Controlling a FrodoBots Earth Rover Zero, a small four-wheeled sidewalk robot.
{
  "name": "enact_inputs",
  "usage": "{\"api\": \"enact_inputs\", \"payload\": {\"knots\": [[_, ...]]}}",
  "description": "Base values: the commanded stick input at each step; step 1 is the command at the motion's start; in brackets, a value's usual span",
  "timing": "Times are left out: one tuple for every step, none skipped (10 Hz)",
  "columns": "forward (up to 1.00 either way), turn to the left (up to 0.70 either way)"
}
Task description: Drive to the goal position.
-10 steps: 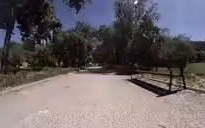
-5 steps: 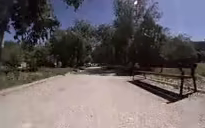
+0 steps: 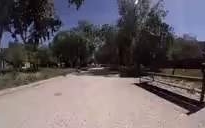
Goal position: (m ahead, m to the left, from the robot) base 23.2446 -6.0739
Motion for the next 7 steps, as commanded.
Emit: {"api": "enact_inputs", "payload": {"knots": [[0.7, 0.01], [0.7, 0.01], [0.7, 0.01], [0.7, 0.01], [0.7, 0.01], [0.7, 0.01], [0.7, 0.01]]}}
